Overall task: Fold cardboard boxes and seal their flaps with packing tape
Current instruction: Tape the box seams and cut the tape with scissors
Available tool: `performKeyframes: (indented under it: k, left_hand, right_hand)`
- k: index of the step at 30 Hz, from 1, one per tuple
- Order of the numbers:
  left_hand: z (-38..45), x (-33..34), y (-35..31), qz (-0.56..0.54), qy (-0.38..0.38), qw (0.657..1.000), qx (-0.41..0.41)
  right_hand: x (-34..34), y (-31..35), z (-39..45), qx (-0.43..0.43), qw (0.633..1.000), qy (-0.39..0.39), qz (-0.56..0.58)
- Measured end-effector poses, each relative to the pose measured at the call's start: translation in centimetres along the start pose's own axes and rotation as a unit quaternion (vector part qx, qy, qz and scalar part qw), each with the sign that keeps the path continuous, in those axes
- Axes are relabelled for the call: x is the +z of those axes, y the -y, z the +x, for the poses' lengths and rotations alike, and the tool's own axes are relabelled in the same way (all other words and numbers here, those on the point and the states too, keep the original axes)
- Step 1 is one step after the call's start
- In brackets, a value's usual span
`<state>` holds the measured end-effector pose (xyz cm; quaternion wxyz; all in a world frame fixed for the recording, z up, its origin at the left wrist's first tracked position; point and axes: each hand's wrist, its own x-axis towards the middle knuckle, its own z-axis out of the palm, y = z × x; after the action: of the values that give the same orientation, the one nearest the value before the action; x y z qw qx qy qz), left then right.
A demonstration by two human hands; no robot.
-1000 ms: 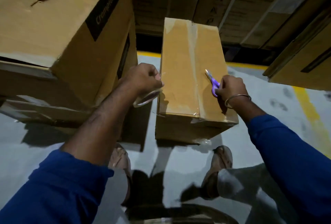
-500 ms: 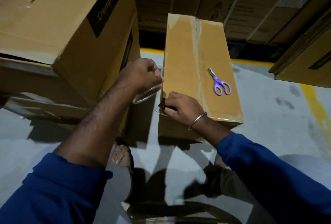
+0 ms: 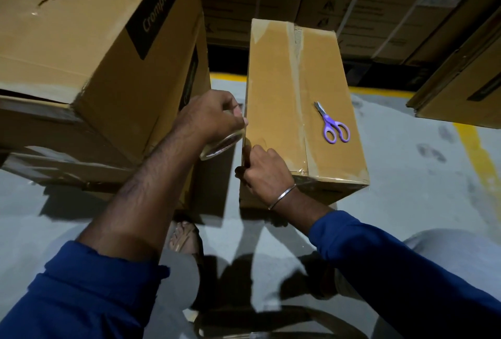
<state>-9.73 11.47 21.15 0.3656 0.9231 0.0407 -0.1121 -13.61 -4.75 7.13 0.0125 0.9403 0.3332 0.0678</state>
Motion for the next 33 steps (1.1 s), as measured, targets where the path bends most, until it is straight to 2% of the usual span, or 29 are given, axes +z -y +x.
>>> performKeyframes:
  k: [7,12,23,28,33]
  left_hand:
    - [0.0,0.3,-0.1,0.011,0.016,1.0,0.0]
    - [-0.4,0.5,-0.6,0.016,0.024,1.0,0.002]
    - [-0.4,0.8,0.1,0.017,0.045,0.999,0.009]
    - [-0.1,1.2,0.5,0.007,0.049,0.999,0.009]
    - [0.0,1.2,0.8,-0.007,0.057,0.998,0.01]
  right_hand:
    - [-1.4,-1.7,-1.4,-0.026,0.999,-0.01,0.043]
    - [-3.5,-5.2,-3.9,0.054,0.989,0.018,0.134]
    - [-5.7,-10.6,-11.1,0.195,0.978,0.077,0.026]
    - [-6.0,-11.5,-11.7,0.273,0.948,0.158,0.042]
    - [-7.8,-14.4,-12.0,0.323,0.899,0.236,0.179]
